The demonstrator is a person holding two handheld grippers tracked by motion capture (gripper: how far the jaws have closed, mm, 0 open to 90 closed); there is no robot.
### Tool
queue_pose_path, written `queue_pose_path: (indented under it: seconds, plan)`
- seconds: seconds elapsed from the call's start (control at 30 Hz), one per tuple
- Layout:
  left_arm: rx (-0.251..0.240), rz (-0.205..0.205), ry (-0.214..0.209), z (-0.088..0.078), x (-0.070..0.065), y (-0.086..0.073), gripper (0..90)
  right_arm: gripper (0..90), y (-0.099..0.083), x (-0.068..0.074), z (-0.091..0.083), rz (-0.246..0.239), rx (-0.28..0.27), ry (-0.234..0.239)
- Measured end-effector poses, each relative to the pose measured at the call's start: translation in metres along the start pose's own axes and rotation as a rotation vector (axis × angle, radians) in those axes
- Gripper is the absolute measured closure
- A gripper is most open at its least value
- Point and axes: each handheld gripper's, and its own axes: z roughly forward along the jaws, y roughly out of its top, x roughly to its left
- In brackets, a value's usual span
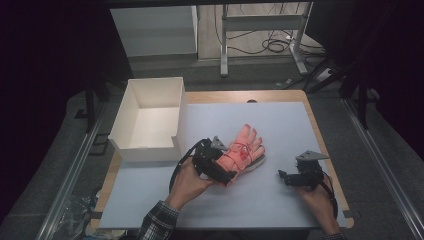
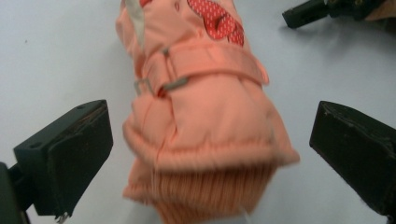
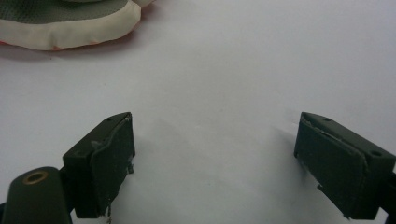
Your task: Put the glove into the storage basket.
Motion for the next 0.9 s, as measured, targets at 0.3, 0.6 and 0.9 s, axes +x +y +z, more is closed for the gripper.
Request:
queue_pose_path:
  seconds: [0.3, 0.6, 0.9]
  plan:
    - [0.076, 0.008, 0.026, 0.04, 0.003, 0.011, 0.0, 12.5, 0.0, 0.0, 0.0, 0.001, -0.001, 0.001]
    - [0.144, 0.017, 0.018, 0.062, 0.006, 0.002, 0.0, 12.5, 0.0, 0.0, 0.0, 0.001, -0.001, 0.001]
    - [0.173, 0.034, 0.011, 0.07, 0.011, -0.008, 5.2, 12.5, 0.0, 0.0, 0.0, 0.0, -0.002, 0.0]
